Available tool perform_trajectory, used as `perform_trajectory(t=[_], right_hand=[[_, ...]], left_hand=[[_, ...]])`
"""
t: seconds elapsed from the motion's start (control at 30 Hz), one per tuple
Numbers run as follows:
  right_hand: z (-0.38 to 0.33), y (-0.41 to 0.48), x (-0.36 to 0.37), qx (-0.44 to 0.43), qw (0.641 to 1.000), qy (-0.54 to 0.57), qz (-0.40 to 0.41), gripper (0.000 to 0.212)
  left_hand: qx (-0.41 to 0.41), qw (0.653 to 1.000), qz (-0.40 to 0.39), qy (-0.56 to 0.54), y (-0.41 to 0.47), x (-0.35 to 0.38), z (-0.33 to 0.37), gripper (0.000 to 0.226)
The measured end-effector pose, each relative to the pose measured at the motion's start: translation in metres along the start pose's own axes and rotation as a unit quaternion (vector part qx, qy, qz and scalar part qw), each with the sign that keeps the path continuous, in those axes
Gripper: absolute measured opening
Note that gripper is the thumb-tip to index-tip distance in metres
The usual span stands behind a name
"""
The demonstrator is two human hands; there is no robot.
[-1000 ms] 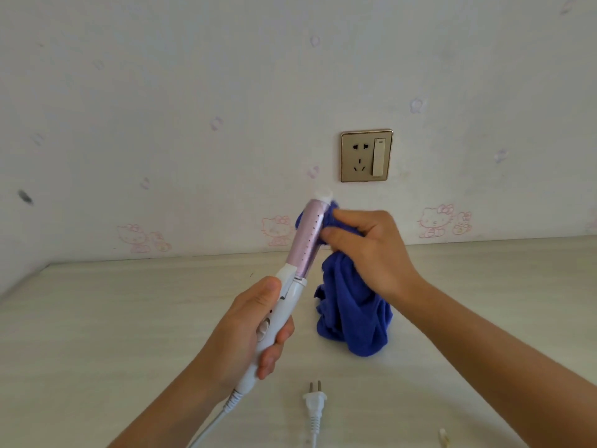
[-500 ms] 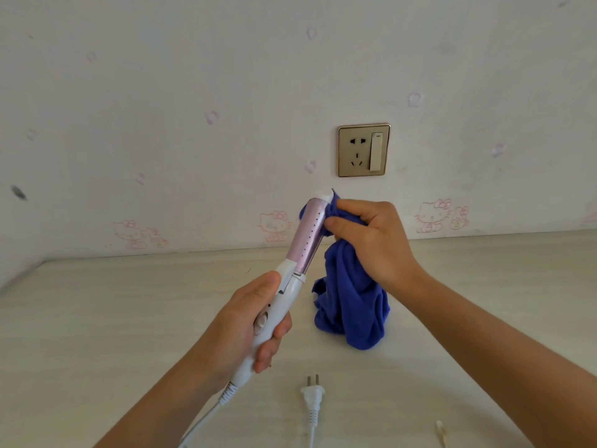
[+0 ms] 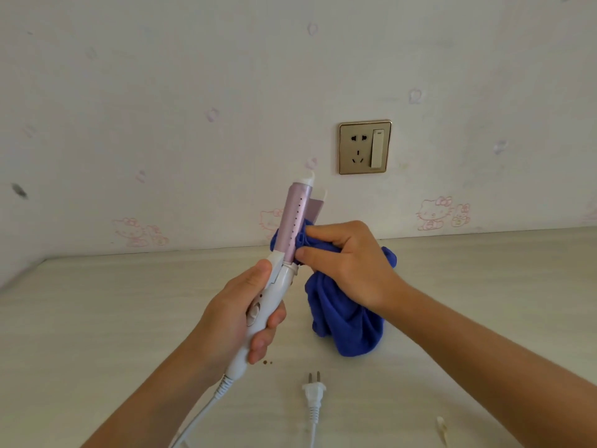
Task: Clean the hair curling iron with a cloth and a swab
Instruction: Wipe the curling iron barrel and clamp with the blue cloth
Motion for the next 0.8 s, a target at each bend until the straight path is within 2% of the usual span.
perform_trajectory(t=[0.1, 0.27, 0.33, 0.47, 0.53, 0.67, 0.8], right_hand=[[-0.002, 0.005, -0.022, 0.001, 0.999, -0.001, 0.046, 0.013], [0.012, 0.013, -0.064, 0.033, 0.99, -0.006, 0.139, 0.015], [0.011, 0.012, -0.061, 0.027, 0.992, -0.011, 0.126, 0.015], [-0.004, -0.001, -0.006, -0.01, 0.999, -0.027, 0.018, 0.021], [-0.001, -0.005, 0.007, -0.005, 1.0, -0.024, -0.007, 0.023], [-0.003, 0.0, -0.005, -0.01, 1.0, -0.027, 0.005, 0.012], [0.001, 0.009, -0.04, 0.012, 0.996, -0.025, 0.083, 0.013]], left_hand=[[-0.004, 1.0, -0.015, -0.005, 0.002, 0.007, 0.0, 0.07], [-0.027, 0.999, -0.045, -0.004, -0.004, 0.014, -0.01, 0.058], [-0.022, 0.999, -0.043, -0.003, -0.005, 0.013, -0.01, 0.058], [0.004, 1.0, -0.002, -0.017, -0.004, 0.002, -0.004, 0.07], [0.001, 1.0, 0.009, -0.016, -0.005, -0.002, -0.004, 0.075], [0.007, 1.0, 0.009, 0.004, -0.005, -0.001, -0.003, 0.086], [-0.006, 1.0, -0.007, 0.007, -0.005, 0.006, -0.008, 0.08]])
Point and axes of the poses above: each hand's wrist, its own y-axis towards the middle knuckle, its own x-axis out of the palm, z = x × y, the point moved 10 cm from there along y, towards the middle knuckle, and after that the axes turned 13 degrees about -y, right-handed, at the moved point
